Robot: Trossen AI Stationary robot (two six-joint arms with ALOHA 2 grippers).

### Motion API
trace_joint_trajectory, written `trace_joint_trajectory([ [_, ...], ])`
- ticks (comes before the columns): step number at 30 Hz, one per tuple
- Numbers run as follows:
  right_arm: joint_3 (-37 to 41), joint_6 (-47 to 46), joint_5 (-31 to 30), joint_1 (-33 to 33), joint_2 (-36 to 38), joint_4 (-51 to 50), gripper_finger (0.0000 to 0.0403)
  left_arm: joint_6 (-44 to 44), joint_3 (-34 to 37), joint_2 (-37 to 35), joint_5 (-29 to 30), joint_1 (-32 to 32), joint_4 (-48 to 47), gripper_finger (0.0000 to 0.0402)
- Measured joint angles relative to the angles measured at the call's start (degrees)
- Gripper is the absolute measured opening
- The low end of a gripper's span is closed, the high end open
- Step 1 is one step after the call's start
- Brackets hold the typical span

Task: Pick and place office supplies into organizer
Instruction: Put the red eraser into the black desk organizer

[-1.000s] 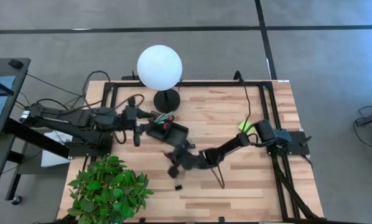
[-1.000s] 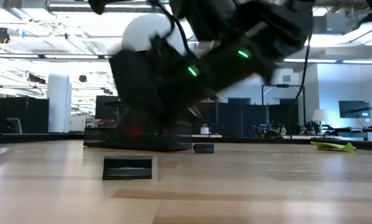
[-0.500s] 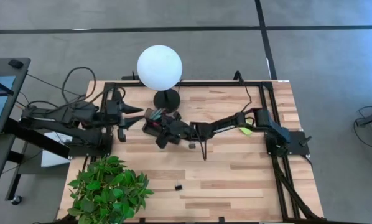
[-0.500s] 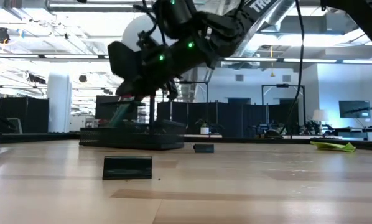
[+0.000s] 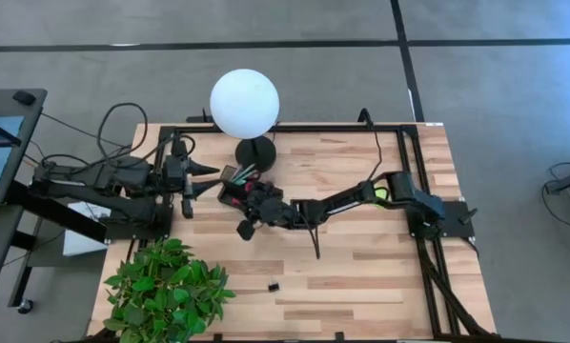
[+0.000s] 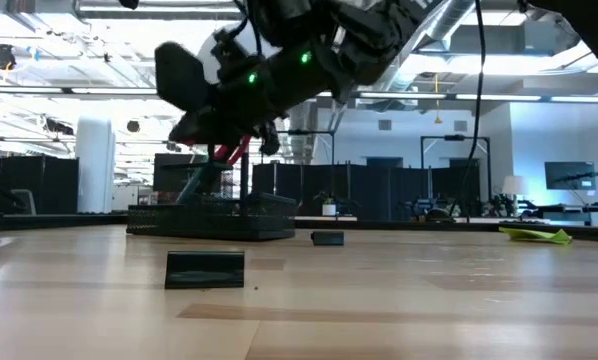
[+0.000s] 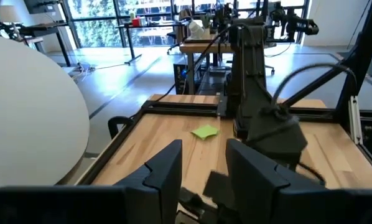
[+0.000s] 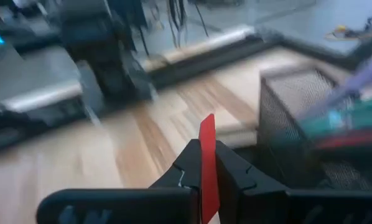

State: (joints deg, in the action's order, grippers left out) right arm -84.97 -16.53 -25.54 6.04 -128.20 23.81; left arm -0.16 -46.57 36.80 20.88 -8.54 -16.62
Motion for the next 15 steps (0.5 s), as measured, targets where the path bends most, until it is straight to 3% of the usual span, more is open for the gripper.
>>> trace_joint_trajectory([
  [8, -6.2, 0.8, 1.2, -0.6, -6.7, -0.7, 0.0018, 0.6, 0.0, 0.0, 0.0, 0.0, 0.0, 0.0118],
  [10, -8.6, 3.0, -1.8, -0.8, -8.7, -0.7, 0.0013, 0.6, 0.0, 0.0, 0.0, 0.0, 0.0, 0.0118],
  [15, -16.1, 5.5, -7.0, -1.3, -10.8, -12.5, 0.001, 0.6, 0.0, 0.0, 0.1, 0.0, -1.1, 0.0118],
])
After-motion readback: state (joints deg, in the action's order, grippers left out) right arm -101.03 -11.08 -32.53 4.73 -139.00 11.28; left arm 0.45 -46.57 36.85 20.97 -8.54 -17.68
